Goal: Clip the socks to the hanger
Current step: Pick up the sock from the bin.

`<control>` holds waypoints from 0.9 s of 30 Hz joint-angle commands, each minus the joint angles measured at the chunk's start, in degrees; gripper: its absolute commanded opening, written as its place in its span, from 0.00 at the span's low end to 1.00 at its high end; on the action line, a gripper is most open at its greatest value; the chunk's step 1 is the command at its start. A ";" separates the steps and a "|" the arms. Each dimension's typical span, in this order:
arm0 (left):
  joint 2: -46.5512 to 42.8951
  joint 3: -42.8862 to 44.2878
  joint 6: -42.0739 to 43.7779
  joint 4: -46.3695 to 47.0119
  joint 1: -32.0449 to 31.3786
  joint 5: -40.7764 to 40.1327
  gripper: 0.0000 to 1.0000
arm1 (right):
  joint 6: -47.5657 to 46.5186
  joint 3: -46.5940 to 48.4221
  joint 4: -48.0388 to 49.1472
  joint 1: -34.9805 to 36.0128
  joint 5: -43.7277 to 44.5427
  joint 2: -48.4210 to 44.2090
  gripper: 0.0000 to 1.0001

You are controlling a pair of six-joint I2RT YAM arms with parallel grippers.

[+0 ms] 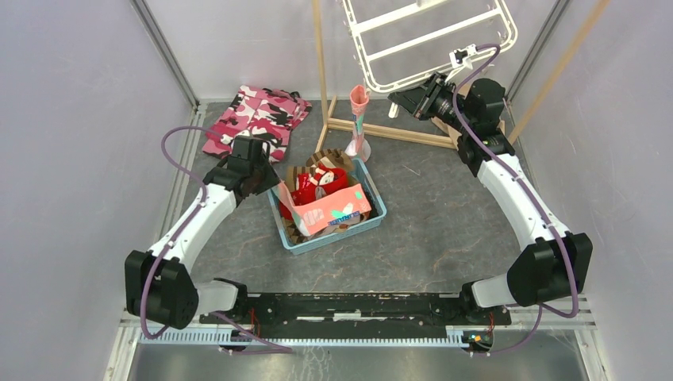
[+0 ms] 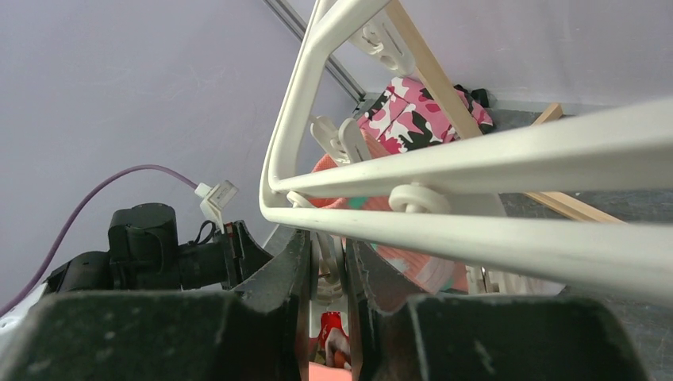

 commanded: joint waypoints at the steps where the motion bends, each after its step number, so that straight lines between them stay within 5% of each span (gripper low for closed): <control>1: -0.17 5.45 -0.38 -5.26 0.17 -6.40 0.52 | -0.22 -0.66 -1.18 -0.09 0.10 -1.04 0.00; 7: -9.68 5.12 14.17 1.06 0.17 7.83 0.76 | -0.11 -0.67 -1.19 -0.08 0.28 -0.85 0.00; 11: -14.70 -0.41 21.88 18.69 0.17 33.15 0.81 | -0.13 -0.82 -1.20 -0.06 0.30 -0.76 0.00; 15: -11.88 -6.24 16.88 39.09 -0.88 55.50 0.76 | -0.20 -0.92 -1.40 -0.09 0.47 -0.98 0.00; 20: -9.15 -7.83 29.45 45.41 -5.99 61.24 0.79 | -0.34 -1.00 -1.61 -0.07 0.39 -1.08 0.00; 27: 0.35 -4.11 44.55 36.81 -11.50 64.41 0.79 | -0.46 -0.89 -1.63 -0.09 0.35 -1.17 0.00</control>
